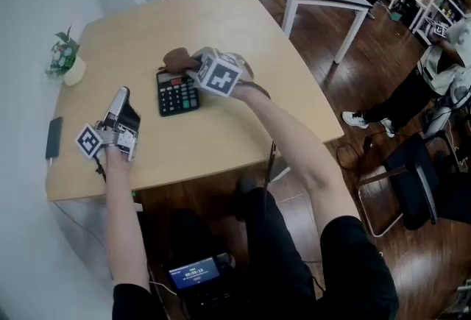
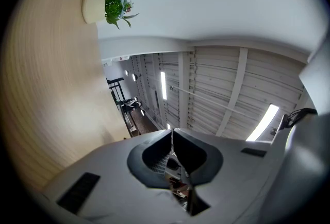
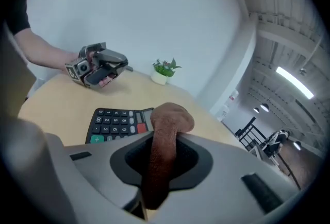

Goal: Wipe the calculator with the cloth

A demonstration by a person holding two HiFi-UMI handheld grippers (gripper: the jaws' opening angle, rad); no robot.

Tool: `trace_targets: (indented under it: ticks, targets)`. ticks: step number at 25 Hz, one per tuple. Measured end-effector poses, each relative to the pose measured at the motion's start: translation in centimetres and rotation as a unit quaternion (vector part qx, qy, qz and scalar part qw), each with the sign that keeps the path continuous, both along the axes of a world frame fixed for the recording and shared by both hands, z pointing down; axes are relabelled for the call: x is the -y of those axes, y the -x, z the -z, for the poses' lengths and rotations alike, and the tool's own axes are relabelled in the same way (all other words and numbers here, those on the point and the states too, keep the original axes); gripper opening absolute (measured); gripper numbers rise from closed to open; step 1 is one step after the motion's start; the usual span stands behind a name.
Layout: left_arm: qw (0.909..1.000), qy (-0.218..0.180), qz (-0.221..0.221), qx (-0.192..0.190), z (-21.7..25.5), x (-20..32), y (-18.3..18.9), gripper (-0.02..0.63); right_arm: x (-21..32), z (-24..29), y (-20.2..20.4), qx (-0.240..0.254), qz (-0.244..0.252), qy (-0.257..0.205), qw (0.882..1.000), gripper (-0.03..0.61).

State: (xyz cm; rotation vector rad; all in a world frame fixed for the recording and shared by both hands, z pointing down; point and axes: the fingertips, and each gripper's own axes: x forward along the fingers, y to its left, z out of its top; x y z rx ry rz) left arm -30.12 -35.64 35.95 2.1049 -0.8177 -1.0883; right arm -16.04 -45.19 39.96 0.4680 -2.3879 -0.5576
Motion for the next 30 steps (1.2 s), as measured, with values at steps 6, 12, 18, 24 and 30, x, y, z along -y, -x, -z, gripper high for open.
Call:
trace_targets:
  ticks: [6, 12, 18, 24, 30]
  targets:
    - [0.9998, -0.007, -0.016, 0.012, 0.2, -0.2, -0.8, 0.002, -3.4, -3.9, 0.2, -0.081, 0.062, 0.000, 0.995, 0.063]
    - [0.9943, -0.001, -0.080, 0.071, 0.0, -0.7, -5.1, 0.002, -10.6, -5.7, -2.7, -0.108, 0.131, 0.004, 0.985, 0.063]
    - [0.9825, -0.012, -0.133, 0.129, -0.3, -1.6, -10.9, -0.003, -14.2, -5.6, -6.2, -0.066, 0.161, 0.091, 0.981, 0.063]
    - [0.9755, 0.028, -0.117, 0.185, -1.8, 0.8, -13.1, -0.006, -0.1, 0.1, -9.2, 0.204, -0.164, 0.224, 0.939, 0.061]
    - [0.9624, 0.047, -0.126, 0.236, -2.9, 1.2, -15.2, -0.006, 5.4, -3.5, -5.9, 0.262, -0.260, 0.354, 0.859, 0.060]
